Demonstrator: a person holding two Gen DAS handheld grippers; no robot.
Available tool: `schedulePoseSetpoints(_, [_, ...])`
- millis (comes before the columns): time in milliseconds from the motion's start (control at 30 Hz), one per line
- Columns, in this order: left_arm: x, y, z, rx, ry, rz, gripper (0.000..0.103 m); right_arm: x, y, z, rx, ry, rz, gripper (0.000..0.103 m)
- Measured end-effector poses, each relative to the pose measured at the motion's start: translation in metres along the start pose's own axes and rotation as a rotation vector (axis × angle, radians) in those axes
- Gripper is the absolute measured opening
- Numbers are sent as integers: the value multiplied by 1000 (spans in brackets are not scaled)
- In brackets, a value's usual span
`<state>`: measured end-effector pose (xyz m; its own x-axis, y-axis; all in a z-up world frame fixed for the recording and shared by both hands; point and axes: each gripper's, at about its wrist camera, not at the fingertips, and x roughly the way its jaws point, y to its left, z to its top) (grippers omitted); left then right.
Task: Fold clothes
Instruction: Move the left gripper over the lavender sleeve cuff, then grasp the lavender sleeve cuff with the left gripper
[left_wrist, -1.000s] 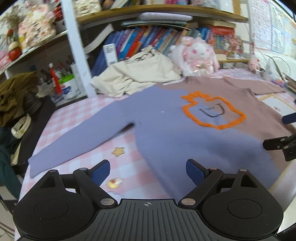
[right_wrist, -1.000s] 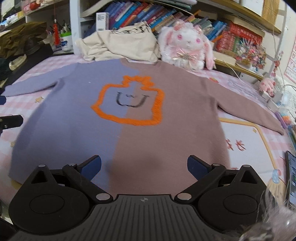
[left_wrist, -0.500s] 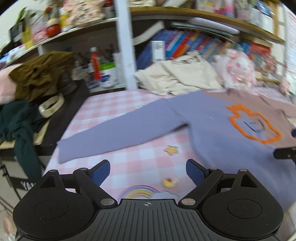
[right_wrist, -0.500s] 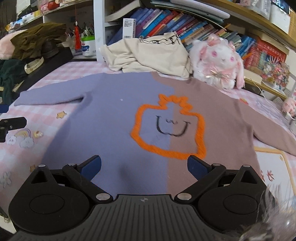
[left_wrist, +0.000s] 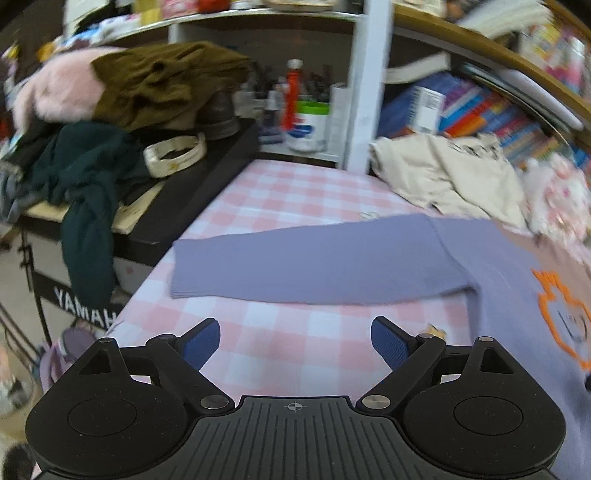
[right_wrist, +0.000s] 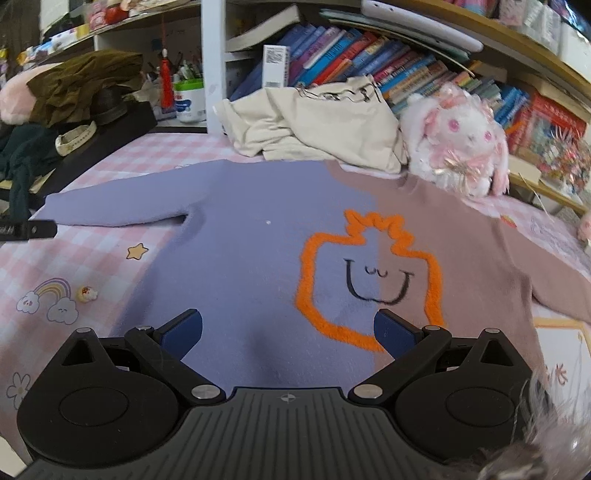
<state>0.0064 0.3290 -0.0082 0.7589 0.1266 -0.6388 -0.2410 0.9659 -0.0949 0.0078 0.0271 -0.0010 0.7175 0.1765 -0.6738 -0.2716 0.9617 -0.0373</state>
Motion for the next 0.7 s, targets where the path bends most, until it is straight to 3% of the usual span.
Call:
schedulePoseSetpoints(100, [8, 13, 6, -84, -10, 21, 89, 1, 0, 3, -10, -10, 0, 100])
schedulePoseSetpoints(200, [22, 29, 14, -154, -15, 61, 79, 4, -3, 5, -5, -7, -2, 100])
schedulePoseSetpoints(267, [32, 39, 19, -185, -11, 94, 70, 5, -5, 5, -2, -3, -3, 100])
schedulePoseSetpoints(433, [50, 57, 28, -232, -2, 148, 65, 7, -7, 5, -7, 4, -6, 100])
schedulePoseSetpoints(567, [61, 69, 26, -315, 21, 125, 41, 7, -9, 4, -3, 11, -9, 100])
schedulePoseSetpoints(633, [62, 70, 25, -354, 7, 106, 39, 7, -10, 3, 2, 14, -11, 100])
schedulePoseSetpoints(700, [63, 72, 23, -417, 1, 26, 39, 7, -11, 2, 8, 16, -13, 100])
